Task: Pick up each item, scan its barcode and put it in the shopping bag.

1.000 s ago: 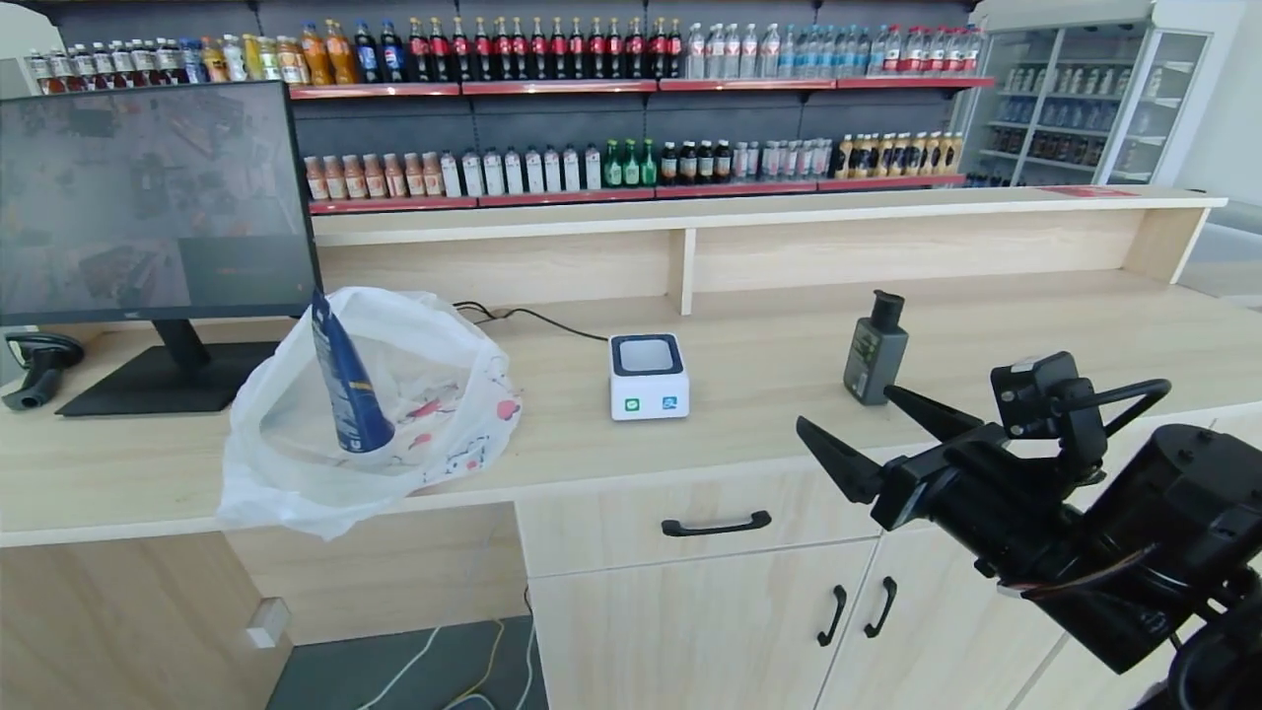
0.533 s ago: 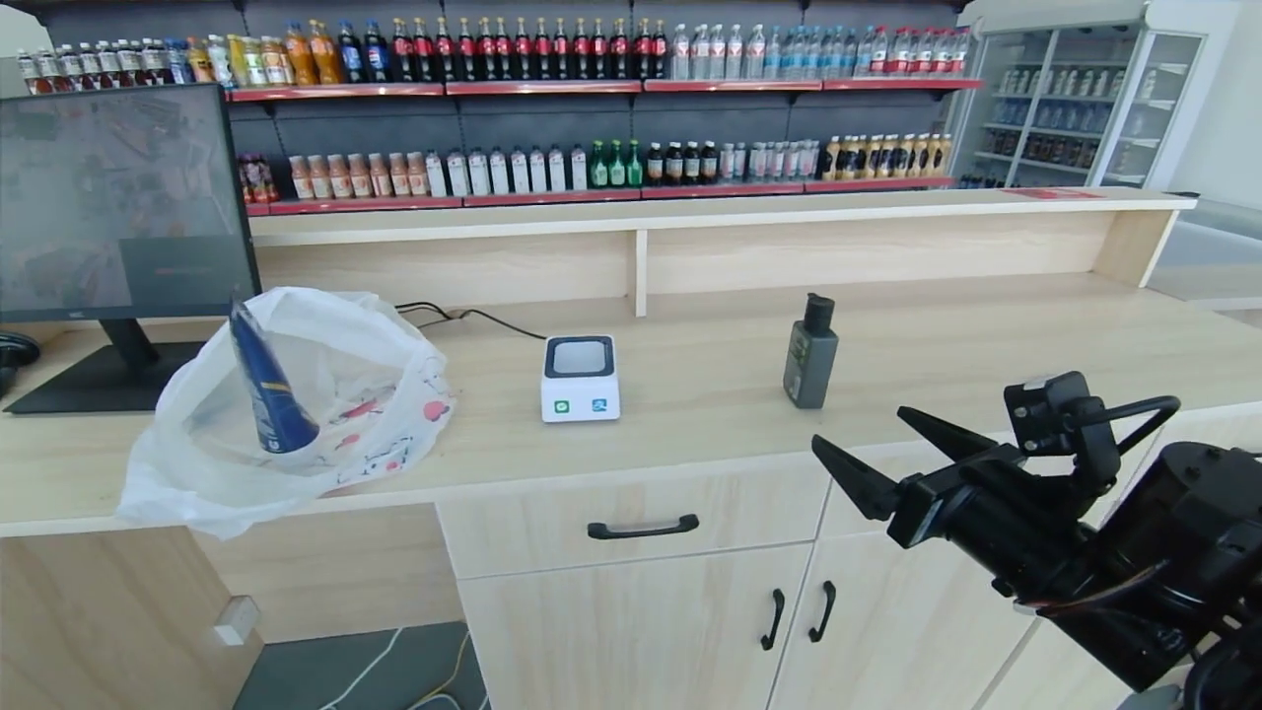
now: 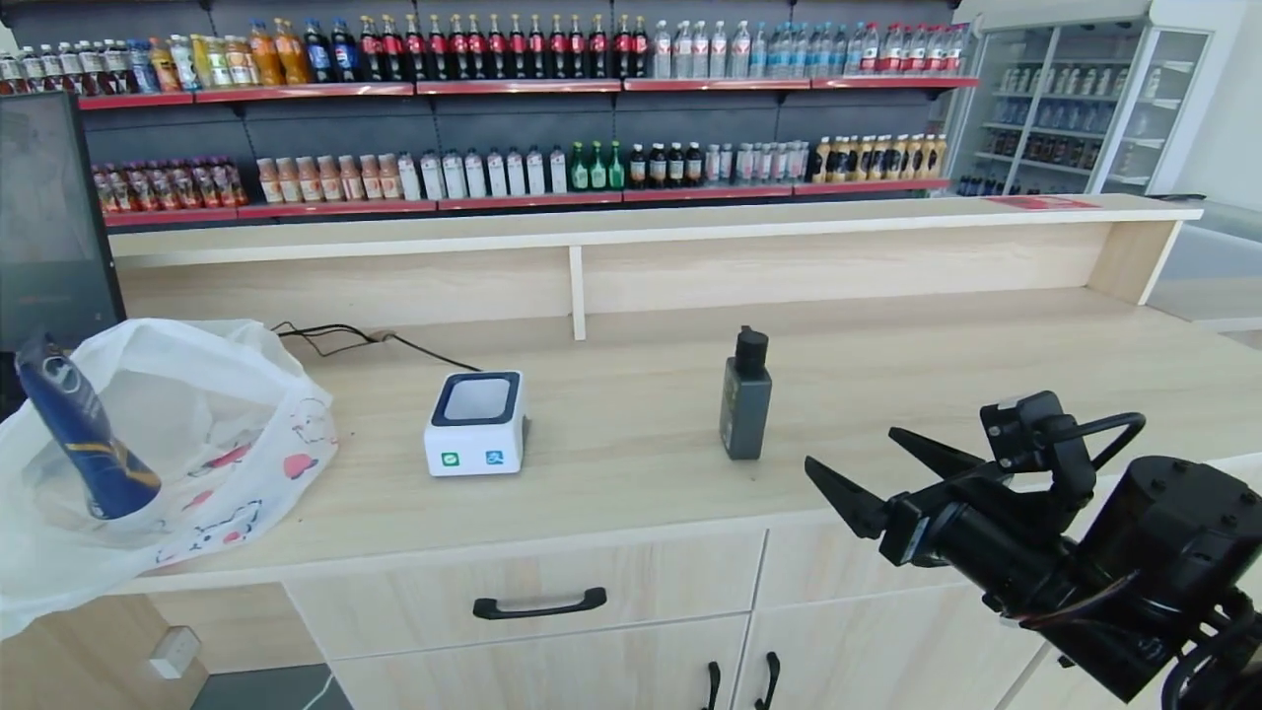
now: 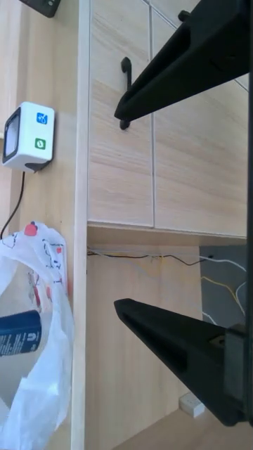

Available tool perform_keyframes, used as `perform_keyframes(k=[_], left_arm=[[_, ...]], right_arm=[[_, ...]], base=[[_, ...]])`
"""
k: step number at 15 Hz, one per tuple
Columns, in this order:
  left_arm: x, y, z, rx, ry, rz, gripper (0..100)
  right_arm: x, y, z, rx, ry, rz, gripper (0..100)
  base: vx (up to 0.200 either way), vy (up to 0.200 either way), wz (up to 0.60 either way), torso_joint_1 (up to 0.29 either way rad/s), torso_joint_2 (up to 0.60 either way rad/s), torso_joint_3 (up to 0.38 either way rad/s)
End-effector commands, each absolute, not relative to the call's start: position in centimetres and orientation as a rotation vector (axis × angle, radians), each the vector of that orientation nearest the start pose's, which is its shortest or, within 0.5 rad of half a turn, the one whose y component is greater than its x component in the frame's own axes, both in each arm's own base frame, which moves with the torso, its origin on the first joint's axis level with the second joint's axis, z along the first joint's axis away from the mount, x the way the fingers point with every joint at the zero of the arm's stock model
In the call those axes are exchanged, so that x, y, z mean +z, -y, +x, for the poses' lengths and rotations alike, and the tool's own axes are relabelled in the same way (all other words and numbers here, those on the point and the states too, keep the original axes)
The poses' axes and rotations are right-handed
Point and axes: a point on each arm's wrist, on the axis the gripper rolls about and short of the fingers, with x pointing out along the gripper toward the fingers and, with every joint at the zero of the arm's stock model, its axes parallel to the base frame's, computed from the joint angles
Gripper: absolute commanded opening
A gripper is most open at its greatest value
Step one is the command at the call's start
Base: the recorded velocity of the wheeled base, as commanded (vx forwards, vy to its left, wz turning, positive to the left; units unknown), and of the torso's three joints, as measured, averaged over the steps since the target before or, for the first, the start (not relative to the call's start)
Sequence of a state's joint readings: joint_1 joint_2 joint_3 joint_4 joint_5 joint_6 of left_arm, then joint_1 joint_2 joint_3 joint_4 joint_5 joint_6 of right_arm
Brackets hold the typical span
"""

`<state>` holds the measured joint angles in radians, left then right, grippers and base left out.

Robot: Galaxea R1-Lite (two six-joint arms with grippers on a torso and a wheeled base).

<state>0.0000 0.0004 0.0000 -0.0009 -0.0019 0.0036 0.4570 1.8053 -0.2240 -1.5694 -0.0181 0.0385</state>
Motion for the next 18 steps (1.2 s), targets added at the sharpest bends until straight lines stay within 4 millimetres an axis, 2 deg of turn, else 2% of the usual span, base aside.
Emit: perform_keyframes(k=[1,2,5,7,10,13,18], left_arm=[[7.6,0.0,-2.3,-0.002,0.002,0.005,100],[7.6,0.0,-2.3,-0.002,0.002,0.005,100],[7.6,0.0,-2.3,-0.002,0.002,0.005,100],[7.6,0.0,-2.3,-0.002,0.002,0.005,100],[7.6,0.0,-2.3,-0.002,0.002,0.005,100],[7.6,0.0,-2.3,-0.002,0.002,0.005,100],[7.6,0.0,-2.3,-0.002,0.002,0.005,100]], right_arm=[[11.4,-11.5,22.1,0.461,-0.019,0.035,100],[11.5,-11.9,22.3,0.474,-0.012,0.035,100],[11.6,-15.0,22.2,0.388,0.009,0.057,100],[10.9,-16.4,21.8,0.380,-0.011,0.051,100],[10.5,-16.8,22.3,0.377,-0.019,0.042,100],[10.5,-17.0,22.5,0.372,-0.016,0.046,100],[10.9,-17.1,23.4,0.360,0.009,0.081,100]], base=[[0.000,0.000,0.00,0.000,0.00,0.000],[0.000,0.000,0.00,0.000,0.00,0.000],[0.000,0.000,0.00,0.000,0.00,0.000],[0.000,0.000,0.00,0.000,0.00,0.000],[0.000,0.000,0.00,0.000,0.00,0.000],[0.000,0.200,0.00,0.001,0.00,0.001],[0.000,0.000,0.00,0.000,0.00,0.000]])
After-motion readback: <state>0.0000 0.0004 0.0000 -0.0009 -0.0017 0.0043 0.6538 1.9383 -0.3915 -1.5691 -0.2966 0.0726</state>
